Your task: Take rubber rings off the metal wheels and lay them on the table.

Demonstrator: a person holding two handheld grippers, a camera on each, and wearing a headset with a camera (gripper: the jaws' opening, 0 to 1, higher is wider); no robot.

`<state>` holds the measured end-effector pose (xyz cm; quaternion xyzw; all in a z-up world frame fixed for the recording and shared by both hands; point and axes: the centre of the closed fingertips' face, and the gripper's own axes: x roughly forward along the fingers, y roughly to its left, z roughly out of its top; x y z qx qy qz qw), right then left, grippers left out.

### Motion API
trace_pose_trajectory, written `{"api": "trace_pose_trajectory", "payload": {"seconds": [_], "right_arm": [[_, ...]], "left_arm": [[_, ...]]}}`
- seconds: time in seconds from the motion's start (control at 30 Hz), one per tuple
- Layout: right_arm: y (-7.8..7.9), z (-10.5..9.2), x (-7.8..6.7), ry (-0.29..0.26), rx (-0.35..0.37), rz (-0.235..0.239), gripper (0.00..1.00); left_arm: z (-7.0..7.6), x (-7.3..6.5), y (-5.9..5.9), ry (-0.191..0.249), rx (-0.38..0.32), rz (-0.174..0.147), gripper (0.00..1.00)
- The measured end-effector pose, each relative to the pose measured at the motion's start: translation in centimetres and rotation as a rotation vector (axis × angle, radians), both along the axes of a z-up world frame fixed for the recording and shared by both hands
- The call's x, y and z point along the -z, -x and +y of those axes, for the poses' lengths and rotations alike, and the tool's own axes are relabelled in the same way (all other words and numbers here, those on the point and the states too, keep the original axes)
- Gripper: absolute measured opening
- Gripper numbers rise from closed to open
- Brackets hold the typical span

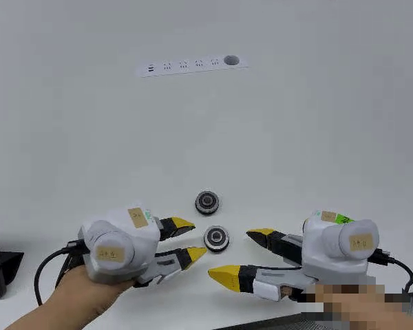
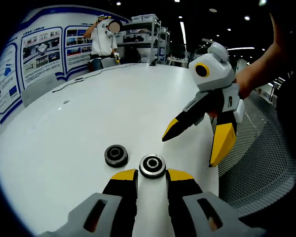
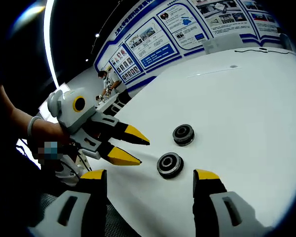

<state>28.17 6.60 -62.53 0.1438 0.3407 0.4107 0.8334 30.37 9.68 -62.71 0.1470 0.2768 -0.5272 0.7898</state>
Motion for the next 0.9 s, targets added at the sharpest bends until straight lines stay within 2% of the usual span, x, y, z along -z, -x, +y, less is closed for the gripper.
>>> {"api": "trace_pose_trajectory", "payload": {"seconds": [0.37, 0.9], "right_arm": [[-0.3, 0.1, 0.1, -0.034, 0.032, 0.016, 0.71], [-0.7, -0.1, 0.5, -0.055, 0.057, 0.026, 0.71]], "left_arm": [[-1.4, 0.8, -0.5, -0.053, 0.049, -0.012, 0.17], [-2.8, 1.9, -0.8, -0.099, 0.102, -0.007, 0.17]]}}
